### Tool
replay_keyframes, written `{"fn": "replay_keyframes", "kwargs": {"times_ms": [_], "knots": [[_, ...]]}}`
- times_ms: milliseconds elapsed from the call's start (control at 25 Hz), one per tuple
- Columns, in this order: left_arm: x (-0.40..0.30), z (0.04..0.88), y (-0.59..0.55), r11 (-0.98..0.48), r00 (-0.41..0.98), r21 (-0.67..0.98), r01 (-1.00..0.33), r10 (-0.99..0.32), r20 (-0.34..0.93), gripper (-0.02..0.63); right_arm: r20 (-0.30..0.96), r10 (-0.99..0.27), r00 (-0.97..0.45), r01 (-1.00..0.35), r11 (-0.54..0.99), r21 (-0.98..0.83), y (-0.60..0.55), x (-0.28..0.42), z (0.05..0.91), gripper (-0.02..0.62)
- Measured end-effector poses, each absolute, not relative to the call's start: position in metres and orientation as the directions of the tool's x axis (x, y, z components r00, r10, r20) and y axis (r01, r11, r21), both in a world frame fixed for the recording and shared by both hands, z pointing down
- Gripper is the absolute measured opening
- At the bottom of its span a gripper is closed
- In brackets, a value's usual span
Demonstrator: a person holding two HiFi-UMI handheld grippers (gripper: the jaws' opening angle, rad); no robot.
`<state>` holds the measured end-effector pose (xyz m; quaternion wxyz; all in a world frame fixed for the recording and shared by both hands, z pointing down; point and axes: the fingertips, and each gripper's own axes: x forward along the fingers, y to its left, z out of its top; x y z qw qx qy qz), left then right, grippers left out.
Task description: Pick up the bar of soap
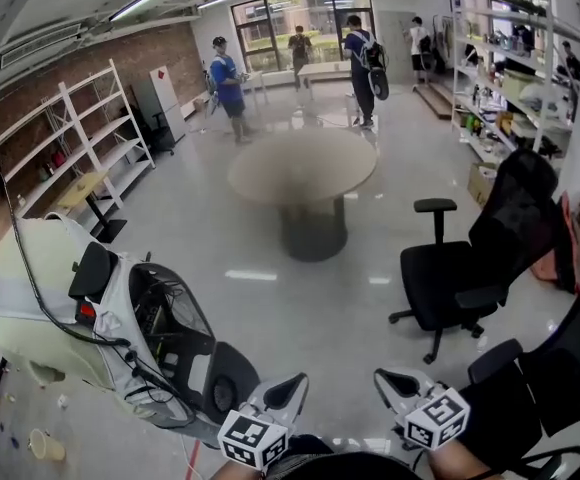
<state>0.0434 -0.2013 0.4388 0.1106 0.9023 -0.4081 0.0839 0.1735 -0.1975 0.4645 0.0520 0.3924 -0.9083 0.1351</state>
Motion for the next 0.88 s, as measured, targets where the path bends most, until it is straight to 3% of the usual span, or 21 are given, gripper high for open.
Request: {"fn": "replay_keyframes", "kwargs": {"times_ms": [520, 880], "knots": [[0.07, 0.459, -0.313, -0.66, 0.676, 0.157, -0.735, -0.694, 0.248, 0.008, 0.271, -0.734, -0.623, -0.782, 0.58, -0.228, -0.289, 0.213, 0.488, 0.005], [0.031, 0.443, -0.429, -0.637, 0.656, 0.158, -0.754, -0.737, 0.163, 0.008, 0.28, -0.713, -0.643, -0.761, 0.636, -0.13, -0.409, 0.171, 0.463, 0.005]]}}
